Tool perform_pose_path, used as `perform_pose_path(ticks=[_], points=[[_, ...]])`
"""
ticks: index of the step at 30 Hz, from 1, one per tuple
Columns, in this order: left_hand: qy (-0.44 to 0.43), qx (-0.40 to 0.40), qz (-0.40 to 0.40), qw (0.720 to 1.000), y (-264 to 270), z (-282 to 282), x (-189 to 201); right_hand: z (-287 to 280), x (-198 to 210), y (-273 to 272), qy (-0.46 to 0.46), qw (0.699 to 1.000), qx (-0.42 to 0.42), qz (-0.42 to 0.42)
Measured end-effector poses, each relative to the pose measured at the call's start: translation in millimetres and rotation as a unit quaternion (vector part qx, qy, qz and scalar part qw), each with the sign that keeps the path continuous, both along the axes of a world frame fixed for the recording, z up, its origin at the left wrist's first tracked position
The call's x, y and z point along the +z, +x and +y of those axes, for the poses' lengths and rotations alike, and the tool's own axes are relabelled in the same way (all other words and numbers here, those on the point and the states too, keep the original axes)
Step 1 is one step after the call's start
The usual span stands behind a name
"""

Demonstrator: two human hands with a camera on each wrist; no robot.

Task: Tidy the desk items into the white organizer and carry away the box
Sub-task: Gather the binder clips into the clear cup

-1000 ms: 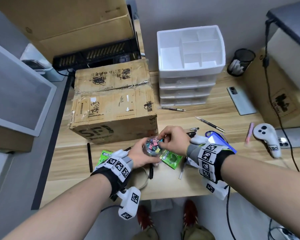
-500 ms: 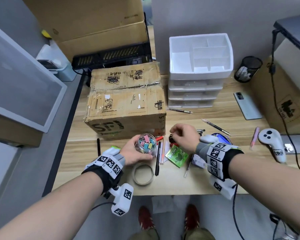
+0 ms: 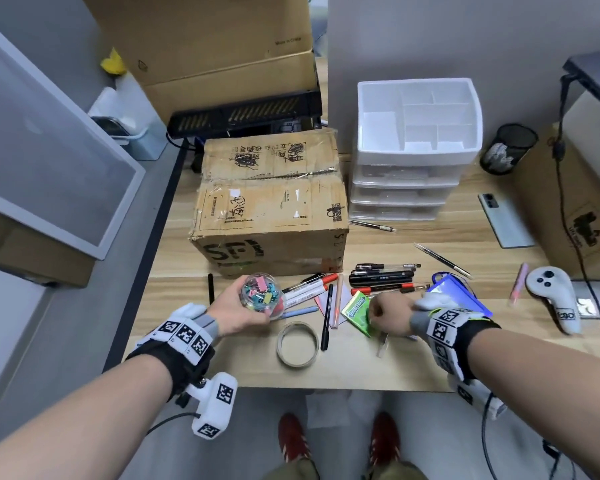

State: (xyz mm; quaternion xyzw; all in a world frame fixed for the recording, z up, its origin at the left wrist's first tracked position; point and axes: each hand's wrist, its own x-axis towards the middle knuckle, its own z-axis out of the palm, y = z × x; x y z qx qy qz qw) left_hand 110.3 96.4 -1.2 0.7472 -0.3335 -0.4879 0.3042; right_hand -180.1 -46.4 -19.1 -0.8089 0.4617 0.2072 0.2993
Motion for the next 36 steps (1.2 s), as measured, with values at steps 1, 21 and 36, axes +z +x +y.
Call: perform_pose_path(ticks=[1,21,36], points=[[0.0,0.002,0.006,1.0,1.6,4.1,1.7,4.6,-0.6,8.5,0.011,1.0,-0.009,-0.024],[-0.011,-0.129,0.112,0.985,-58.8,-22.7,24.0,26.7,27.9,51.0,0.585,0.673,-0.366,-0.268],[0.045,-0.24,0.029,0.969,-80.3,-65.3,62.8,-6.8,74.8,27.8,0.282,0.874,-0.197,-0.342]])
